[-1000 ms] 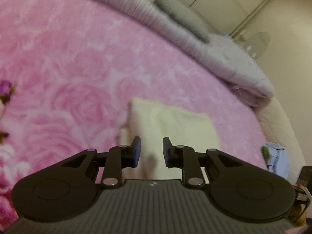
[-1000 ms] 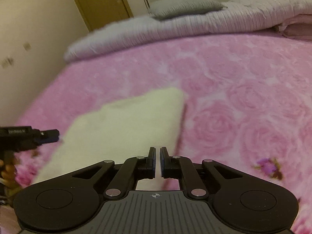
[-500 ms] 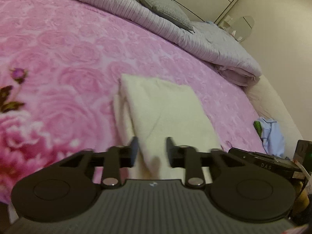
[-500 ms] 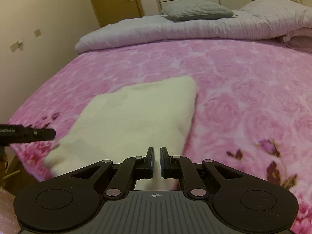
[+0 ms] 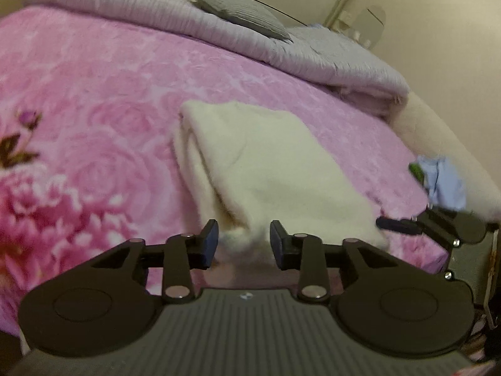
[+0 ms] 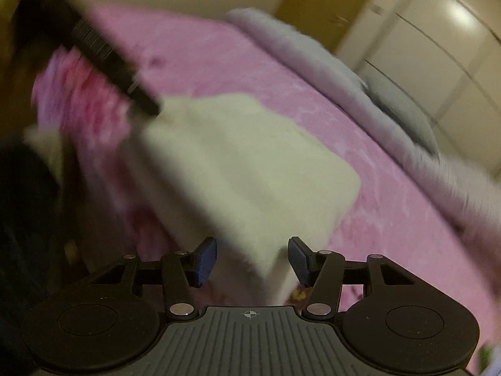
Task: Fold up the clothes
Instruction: 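Lower the folded edge onto the sweater and open both grippers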
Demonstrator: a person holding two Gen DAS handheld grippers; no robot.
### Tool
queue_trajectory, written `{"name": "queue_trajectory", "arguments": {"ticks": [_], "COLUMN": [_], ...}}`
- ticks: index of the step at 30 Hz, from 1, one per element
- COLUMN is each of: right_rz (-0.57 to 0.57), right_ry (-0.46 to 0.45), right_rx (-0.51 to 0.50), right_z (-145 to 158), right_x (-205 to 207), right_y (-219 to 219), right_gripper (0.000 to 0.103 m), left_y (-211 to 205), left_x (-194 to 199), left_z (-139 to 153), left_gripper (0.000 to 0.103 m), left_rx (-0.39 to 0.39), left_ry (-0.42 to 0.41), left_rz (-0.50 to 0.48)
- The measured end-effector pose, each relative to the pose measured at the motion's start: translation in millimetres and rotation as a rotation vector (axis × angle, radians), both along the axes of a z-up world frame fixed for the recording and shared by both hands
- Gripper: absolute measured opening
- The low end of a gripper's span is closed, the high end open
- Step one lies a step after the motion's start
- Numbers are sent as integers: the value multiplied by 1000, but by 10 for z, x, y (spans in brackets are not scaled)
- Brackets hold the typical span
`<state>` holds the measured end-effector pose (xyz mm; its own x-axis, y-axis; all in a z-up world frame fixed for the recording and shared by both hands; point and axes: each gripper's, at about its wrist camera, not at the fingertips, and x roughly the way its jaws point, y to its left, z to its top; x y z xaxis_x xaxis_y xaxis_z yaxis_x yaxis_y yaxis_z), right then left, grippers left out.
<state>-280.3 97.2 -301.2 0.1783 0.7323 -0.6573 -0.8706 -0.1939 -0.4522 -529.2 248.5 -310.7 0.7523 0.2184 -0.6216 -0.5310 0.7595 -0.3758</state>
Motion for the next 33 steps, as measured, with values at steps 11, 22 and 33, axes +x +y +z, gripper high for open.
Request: {"name": "queue_trajectory", "arguments": {"ticks": [11, 22, 33], "right_rz": [-28, -144, -502], "right_ry": [67, 406, 718], "right_rx": [-5, 38, 14], "right_z": [-39, 426, 79], "right_x": [229, 564, 912], "right_y": [-22, -200, 13], "right_gripper": [8, 12, 12], "left_y": [477, 119, -39], "left_x": [-439, -180, -10], "left_z": [-646, 318, -415], "left_gripper": [13, 11, 3], "left_rx": [-564, -137, -281], "left_ry": [-224, -60, -9], "left_rz": [140, 8, 35]}}
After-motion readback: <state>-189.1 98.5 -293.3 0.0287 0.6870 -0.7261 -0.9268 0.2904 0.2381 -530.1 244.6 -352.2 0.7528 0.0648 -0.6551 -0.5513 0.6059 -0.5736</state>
